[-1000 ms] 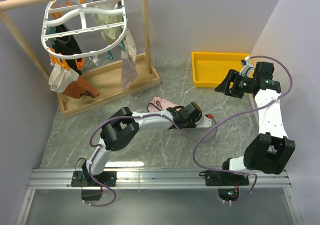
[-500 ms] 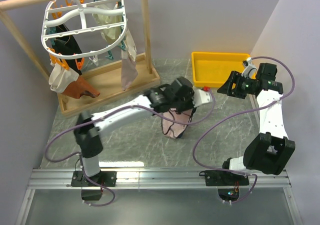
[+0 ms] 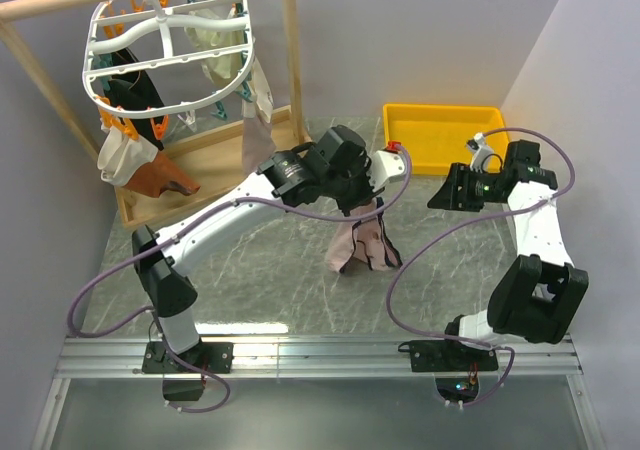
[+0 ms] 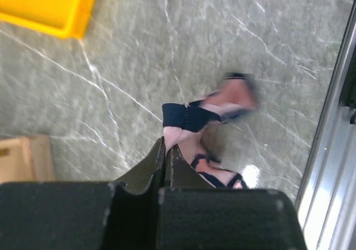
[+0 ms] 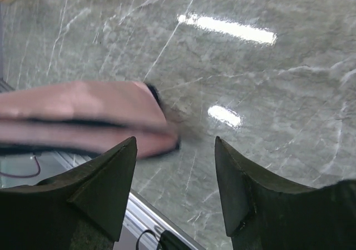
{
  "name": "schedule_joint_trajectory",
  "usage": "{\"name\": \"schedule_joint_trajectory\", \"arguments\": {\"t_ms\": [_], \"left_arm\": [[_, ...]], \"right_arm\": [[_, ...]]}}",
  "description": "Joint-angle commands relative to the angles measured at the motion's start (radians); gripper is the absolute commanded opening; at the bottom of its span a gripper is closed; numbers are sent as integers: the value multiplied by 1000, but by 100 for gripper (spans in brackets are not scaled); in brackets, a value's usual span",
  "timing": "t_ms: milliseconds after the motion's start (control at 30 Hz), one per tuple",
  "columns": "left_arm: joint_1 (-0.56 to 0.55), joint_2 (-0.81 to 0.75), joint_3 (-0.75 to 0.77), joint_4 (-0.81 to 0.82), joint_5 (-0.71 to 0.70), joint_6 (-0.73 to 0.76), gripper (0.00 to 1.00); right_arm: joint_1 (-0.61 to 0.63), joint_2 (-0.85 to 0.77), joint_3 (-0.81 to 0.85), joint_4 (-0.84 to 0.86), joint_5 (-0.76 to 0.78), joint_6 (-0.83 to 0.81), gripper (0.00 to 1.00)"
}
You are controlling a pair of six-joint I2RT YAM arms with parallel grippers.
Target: Clip the underwear to the hanger
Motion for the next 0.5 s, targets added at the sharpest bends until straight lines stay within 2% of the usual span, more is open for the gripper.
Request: {"name": "schedule_joint_trajectory", "arguments": {"t_ms": [0,267,367,467], "left_arm": [[22,23,68,-75,39,-73,0],[176,52,-1,-43,127,-123,0],[208,48,-37,-40,150,-81,0],[228,51,-75,-28,150,-67,0]], "right_arm": [[-1,21,-4,-45,-48,-97,65],[33,93,-65,-20,16,-123,53],[76,108,-100,38,42,-99,49],[163,119,-139,112,131,-50,43]]}}
